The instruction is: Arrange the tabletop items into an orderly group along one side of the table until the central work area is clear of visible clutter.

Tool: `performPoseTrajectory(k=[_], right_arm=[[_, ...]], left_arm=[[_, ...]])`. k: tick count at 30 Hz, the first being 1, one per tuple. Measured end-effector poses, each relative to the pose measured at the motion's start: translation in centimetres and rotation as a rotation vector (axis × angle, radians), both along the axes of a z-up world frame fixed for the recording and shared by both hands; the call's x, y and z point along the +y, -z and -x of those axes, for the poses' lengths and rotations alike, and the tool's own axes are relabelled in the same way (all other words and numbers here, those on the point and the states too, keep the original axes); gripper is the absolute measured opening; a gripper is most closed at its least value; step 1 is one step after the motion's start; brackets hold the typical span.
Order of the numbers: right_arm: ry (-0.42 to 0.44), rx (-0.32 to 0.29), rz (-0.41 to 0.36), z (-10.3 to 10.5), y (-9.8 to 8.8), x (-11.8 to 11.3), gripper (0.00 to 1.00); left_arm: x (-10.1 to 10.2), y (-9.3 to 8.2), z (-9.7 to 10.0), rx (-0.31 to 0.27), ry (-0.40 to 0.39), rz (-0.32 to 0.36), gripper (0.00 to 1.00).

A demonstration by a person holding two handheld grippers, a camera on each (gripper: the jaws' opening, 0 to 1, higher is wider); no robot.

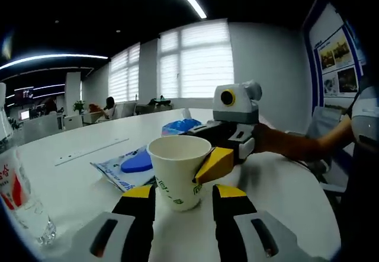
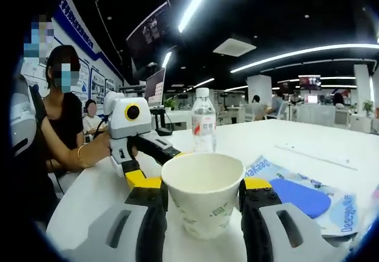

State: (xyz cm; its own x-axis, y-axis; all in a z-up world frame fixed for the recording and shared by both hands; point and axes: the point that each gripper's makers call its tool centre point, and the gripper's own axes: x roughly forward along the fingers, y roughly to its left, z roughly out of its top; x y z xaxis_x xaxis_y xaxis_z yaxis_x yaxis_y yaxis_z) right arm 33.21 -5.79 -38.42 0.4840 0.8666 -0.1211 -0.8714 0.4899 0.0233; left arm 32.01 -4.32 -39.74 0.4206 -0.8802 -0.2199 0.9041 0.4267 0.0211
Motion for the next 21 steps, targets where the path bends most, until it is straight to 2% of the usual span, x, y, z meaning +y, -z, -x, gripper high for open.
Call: performPoseTrajectory(k=[4, 5, 8, 12, 21], right_arm=[[0.003, -0.006, -0.002, 0.0, -0.1, 0.0, 0.45], [0.014, -0.028, -0.026, -0.1, -1.0, -0.3, 0.45], [0.028, -0.034, -0.045, -0.2, -1.6, -0.6, 0.45], [0.056, -0.06, -0.1, -0.6, -3.2, -1.1, 0.45], [0.088, -0.054, -0.132, -2.1, -4.7, -0.5, 0.45]], left_arm=[[0.0, 0.0, 0.0, -0.001, -0.001, -0.001, 0.38], [0.3, -0.4, -0.1, -0.011, -0.015, 0.001, 0.38], [1.0, -0.5, -0.3, -0.004, -0.051, 0.0, 0.38], [2.6, -0.5, 0.4, -0.029, -0.091, -0.014, 0.38], [4.8, -2.0, 2.2, -0.077, -0.133, -0.013, 0.38]])
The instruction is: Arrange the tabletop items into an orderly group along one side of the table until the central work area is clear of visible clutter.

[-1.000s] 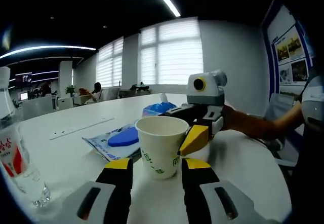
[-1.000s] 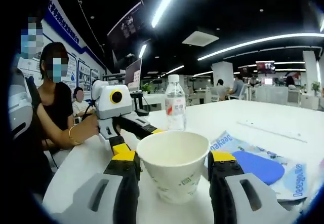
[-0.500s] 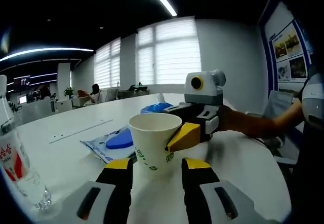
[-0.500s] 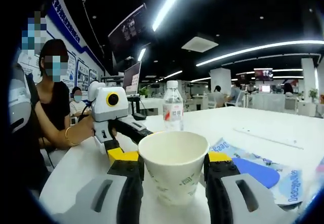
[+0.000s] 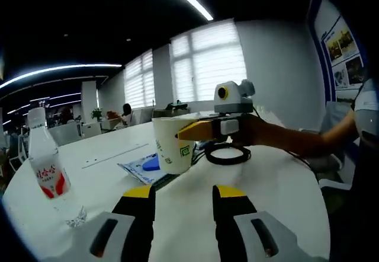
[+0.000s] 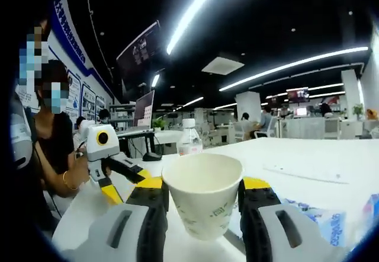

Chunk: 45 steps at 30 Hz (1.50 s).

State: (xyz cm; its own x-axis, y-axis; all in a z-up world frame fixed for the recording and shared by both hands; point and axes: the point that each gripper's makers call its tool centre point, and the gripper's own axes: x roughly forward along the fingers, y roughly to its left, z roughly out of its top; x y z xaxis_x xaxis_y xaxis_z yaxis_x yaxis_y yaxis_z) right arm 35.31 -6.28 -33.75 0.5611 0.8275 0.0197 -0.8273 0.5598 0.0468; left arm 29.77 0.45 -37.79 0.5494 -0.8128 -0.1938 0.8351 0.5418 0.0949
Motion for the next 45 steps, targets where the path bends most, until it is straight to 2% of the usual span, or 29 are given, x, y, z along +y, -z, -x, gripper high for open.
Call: performPoseTrajectory(k=[10, 11, 12, 16, 20, 26, 36, 43, 45], right_arm=[[0.002, -0.009, -0.007, -1.4, -1.2, 2.4, 0.45], [-0.006, -0.022, 0.025, -2.7, -1.5, 4.6, 0.45], [-0.006, -0.024, 0.028, -2.8, -1.5, 4.8, 0.45], [0.004, -0.029, 0.06, -4.0, -0.7, 6.1, 0.45], [0.018, 0.012, 0.046, -5.9, 0.4, 7.6, 0.45], [0.025, 0.035, 0.056, -7.1, 1.5, 9.3, 0.45], [0.063, 0.074, 0.061, -8.3, 3.5, 8.9, 0.45], [0.081, 0.09, 0.076, -8.7, 4.7, 8.6, 0.45], [0.087, 0.076, 0.077, -8.8, 4.7, 8.4, 0.46]], left_arm=[[1.4, -0.7, 1.3, -0.015, -0.018, 0.025, 0.38], [3.3, -0.9, 1.0, -0.024, -0.063, 0.031, 0.38], [3.4, -0.9, 0.9, -0.025, -0.067, 0.03, 0.38], [4.6, -0.7, 0.7, -0.038, -0.11, 0.024, 0.38], [5.4, -0.4, 0.9, -0.032, -0.121, 0.034, 0.38], [6.3, -0.2, 0.9, -0.024, -0.143, 0.06, 0.38], [7.0, 0.2, 0.3, -0.012, -0.159, 0.061, 0.38], [6.6, 0.3, 0.2, -0.008, -0.144, 0.071, 0.37], [6.8, 0.5, 0.1, -0.004, -0.15, 0.063, 0.37]])
